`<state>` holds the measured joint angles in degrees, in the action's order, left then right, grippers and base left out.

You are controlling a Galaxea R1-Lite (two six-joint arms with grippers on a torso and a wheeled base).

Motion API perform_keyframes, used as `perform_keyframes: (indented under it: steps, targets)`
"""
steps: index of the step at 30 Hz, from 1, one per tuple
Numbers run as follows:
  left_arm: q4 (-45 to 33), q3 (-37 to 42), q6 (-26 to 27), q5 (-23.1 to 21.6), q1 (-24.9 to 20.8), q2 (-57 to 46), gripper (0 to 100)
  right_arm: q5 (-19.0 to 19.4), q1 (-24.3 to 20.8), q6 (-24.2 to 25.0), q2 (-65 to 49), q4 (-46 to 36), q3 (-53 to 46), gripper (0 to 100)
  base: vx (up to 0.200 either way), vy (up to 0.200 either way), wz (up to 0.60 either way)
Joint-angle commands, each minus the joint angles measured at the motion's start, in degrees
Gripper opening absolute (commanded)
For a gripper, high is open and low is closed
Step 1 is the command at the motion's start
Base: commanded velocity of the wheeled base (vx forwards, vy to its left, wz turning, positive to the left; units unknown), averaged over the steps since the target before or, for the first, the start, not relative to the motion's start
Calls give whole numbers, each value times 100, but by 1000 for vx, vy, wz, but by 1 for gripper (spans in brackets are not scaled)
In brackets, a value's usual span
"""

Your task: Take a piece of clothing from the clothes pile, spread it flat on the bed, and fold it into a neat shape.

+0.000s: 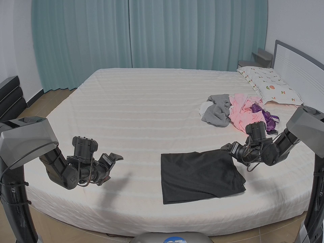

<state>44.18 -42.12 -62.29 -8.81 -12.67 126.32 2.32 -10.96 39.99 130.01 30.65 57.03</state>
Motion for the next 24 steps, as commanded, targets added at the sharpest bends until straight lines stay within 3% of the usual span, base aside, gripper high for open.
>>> perform_keyframes:
  steps: [1, 7, 8, 14, 21, 22, 24]
  targets:
    - [3, -86, 7, 2, -17, 51, 100, 58, 103, 44, 736, -15, 669, 100, 0, 0, 0]
    - [-58, -578, 42, 310, -289, 323, 100, 58, 226, 44, 1158, -32, 1179, 100, 0, 0, 0]
    - [-58, -692, 77, 424, -342, 393, 100, 67, 226, 44, 1211, -41, 1232, 0, 0, 0, 0]
    - [-208, -1396, 376, 644, -597, 684, 100, 296, 296, 115, 1342, -41, 1478, 0, 0, 0, 0]
    - [-823, -2213, 587, 714, -1089, 930, 100, 296, 340, 405, 1351, -15, 1654, 0, 0, 0, 0]
    - [-1122, -2775, 622, 917, -1326, 1193, 100, 252, 393, 510, 1325, 11, 1733, 0, 0, 0, 0]
    - [-1280, -3022, 666, 996, -1414, 1325, 100, 234, 402, 537, 1325, 20, 1750, 0, 0, 0, 0]
